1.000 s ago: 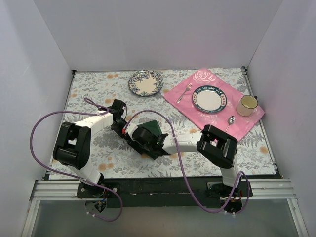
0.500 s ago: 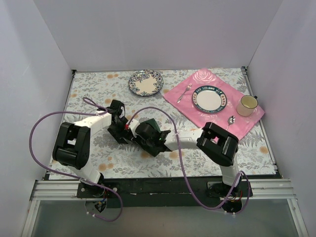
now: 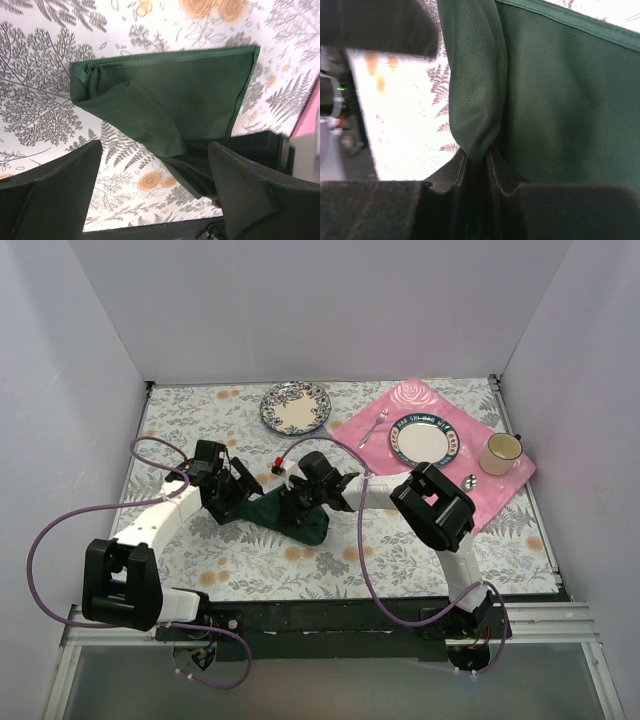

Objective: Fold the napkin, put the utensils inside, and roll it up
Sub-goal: Roll the napkin with the utensil

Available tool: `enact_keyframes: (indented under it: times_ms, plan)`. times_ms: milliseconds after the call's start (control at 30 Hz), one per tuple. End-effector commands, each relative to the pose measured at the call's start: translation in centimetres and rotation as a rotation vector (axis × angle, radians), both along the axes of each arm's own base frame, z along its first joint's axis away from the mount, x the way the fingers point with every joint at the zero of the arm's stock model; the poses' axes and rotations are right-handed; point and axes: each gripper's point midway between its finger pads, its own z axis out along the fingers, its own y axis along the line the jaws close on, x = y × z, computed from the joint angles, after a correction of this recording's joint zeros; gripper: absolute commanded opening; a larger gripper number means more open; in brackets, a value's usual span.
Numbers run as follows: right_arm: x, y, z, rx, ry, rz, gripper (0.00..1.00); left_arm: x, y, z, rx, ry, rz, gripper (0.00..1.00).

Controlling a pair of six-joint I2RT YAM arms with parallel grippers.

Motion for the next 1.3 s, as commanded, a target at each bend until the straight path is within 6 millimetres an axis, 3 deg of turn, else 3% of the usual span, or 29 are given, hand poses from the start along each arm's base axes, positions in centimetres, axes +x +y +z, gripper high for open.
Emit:
enact_keyframes:
  times_ms: [0, 100, 200, 500, 700, 933, 1067, 1133, 1167, 1200, 1267]
  plan:
    - [-3.9, -1.4, -3.1, -0.078, 0.352, 0.052, 0.03, -1.5, -0.8, -0.6, -0.048, 0.026, -0.045, 0.89]
    - [-3.3, -1.2, -2.6, -0.050, 0.456, -0.001, 0.01, -3.6, -1.5, -2.3, -0.088, 0.122, -0.027, 0.87]
    - [-2.8, -1.1, -2.5, -0.031, 0.502, -0.043, 0.01, -4.1, -1.8, -2.8, -0.101, 0.119, -0.011, 0.84]
    - [-2.4, -0.8, -2.1, 0.003, 0.550, -0.070, 0.01, -1.7, -2.2, -4.6, -0.085, 0.105, 0.009, 0.82]
    - [-2.4, -0.9, -1.6, 0.007, 0.527, -0.062, 0.01, -2.5, -1.1, -6.7, -0.026, 0.128, 0.054, 0.75]
    - [-2.3, -2.2, -1.9, -0.047, 0.420, -0.036, 0.04, -3.4, 1.0, -8.7, 0.053, 0.156, 0.067, 0.37]
    - [-1.7, -3.3, -1.6, -0.117, 0.292, -0.009, 0.14, -3.1, 1.0, -8.4, 0.054, 0.138, 0.044, 0.22]
    - [-1.8, -4.4, -1.7, -0.172, 0.220, 0.030, 0.25, -2.8, 0.9, -8.0, 0.056, 0.123, 0.035, 0.17]
    - [-0.7, -4.4, -0.8, -0.186, 0.147, 0.016, 0.30, -2.8, 0.9, -8.0, 0.054, 0.124, 0.029, 0.13]
    - [-0.7, -4.3, -0.5, -0.197, 0.109, 0.030, 0.38, -2.8, 0.8, -8.0, 0.053, 0.129, 0.025, 0.12]
    - [0.1, -5.1, 0.5, -0.255, 0.007, 0.029, 0.45, -2.8, 0.6, -7.8, 0.044, 0.132, 0.017, 0.12]
